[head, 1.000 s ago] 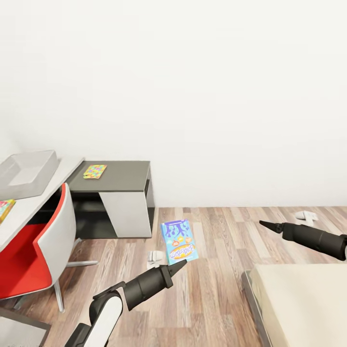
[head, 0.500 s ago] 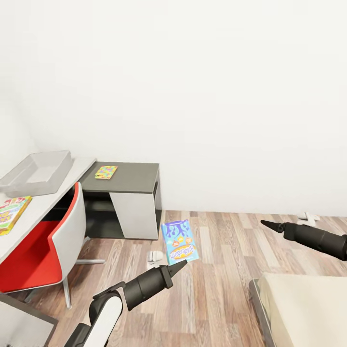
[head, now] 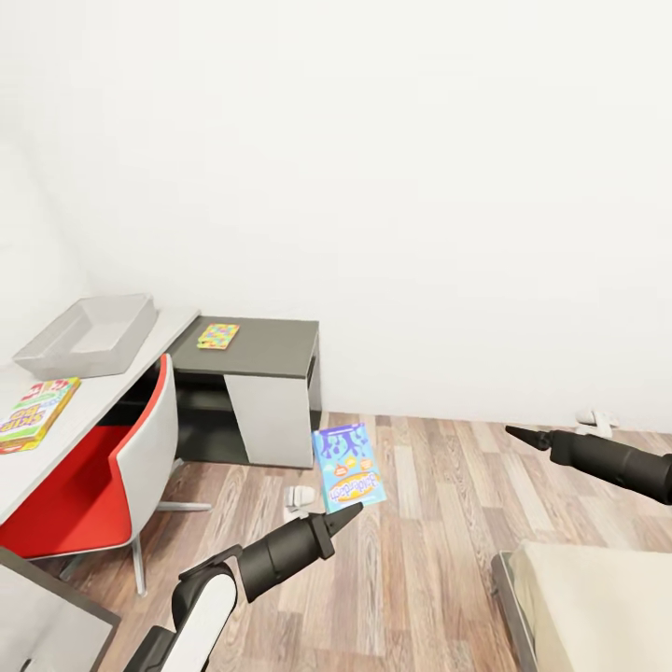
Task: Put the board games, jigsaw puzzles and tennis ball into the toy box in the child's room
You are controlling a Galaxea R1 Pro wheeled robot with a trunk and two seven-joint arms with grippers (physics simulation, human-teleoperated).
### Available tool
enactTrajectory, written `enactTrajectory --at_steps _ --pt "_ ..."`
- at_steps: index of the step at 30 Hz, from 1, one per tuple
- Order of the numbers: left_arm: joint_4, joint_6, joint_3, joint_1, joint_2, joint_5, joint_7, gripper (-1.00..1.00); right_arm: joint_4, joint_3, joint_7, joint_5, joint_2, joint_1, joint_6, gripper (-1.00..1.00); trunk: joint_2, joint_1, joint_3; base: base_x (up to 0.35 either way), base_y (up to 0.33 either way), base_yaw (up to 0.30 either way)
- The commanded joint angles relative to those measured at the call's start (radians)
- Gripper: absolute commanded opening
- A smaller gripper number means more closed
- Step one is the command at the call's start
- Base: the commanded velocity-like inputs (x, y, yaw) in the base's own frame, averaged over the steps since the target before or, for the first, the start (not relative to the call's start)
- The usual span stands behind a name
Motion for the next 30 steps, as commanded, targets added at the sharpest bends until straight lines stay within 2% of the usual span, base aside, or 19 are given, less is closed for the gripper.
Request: enactTrajectory --at_steps 1,2,6,9,13,15,16,19,22,23,30 --pt "0.000 0.007 0.001 -0.001 0.000 0.006 -0.006 -1.00 0.000 -0.001 0.006 0.003 0.000 -0.001 0.005 1.00 -0.002 0.001 -0.001 0.000 0.000 0.024" --pt "-0.001 0.013 0.002 -0.002 0.000 0.006 -0.024 -1.00 0.000 -0.001 0.006 0.003 0.001 0.000 0.005 1.00 -0.002 0.001 -0.001 0.000 0.000 0.012" --pt "0.000 0.036 0.021 -0.015 0.002 0.005 -0.032 -1.00 0.000 -0.001 0.006 0.003 0.000 0.000 0.005 1.00 -0.002 0.001 0.000 0.000 0.000 0.007" --pt "-0.001 0.137 0.099 -0.077 0.002 0.021 -0.035 -1.00 0.000 -0.002 0.006 0.003 0.001 0.000 0.005 1.00 -0.002 0.001 0.000 0.000 0.000 0.004" --pt "0.002 0.304 0.220 -0.214 0.001 0.051 -0.034 -1.00 0.000 0.000 0.006 0.003 0.002 0.000 0.005 1.00 -0.002 0.001 0.000 0.000 0.000 0.002" --pt "-0.003 0.349 0.274 -0.262 0.003 0.063 -0.036 -1.00 0.000 0.000 0.007 0.003 0.001 0.000 0.005 1.00 -0.002 0.001 0.000 0.000 0.000 0.001" --pt "-0.003 0.349 0.274 -0.262 0.003 0.063 -0.036 -1.00 0.000 0.000 0.007 0.003 0.001 0.000 0.005 1.00 -0.002 0.001 0.000 0.000 0.000 0.000" --pt "-0.012 0.388 0.331 -0.304 0.005 0.073 -0.038 -1.00 0.000 0.000 0.007 0.003 0.000 0.000 0.005 1.00 -0.002 0.001 0.000 0.006 0.000 0.000" --pt "-0.002 0.409 0.365 -0.329 0.016 0.078 -0.038 -1.00 0.000 0.001 0.007 0.003 0.002 0.000 0.005 1.00 -0.002 0.001 0.000 0.108 0.000 0.000" --pt "0.013 0.418 0.380 -0.340 0.031 0.080 -0.038 -1.00 0.000 0.003 0.007 0.003 0.004 0.000 0.005 1.00 -0.002 0.001 0.000 0.224 0.000 0.000" --pt "0.044 0.430 0.401 -0.357 0.076 0.088 -0.039 -1.00 0.000 0.007 0.007 0.003 0.008 0.000 0.005 1.00 -0.002 0.001 0.000 0.280 0.000 0.000"
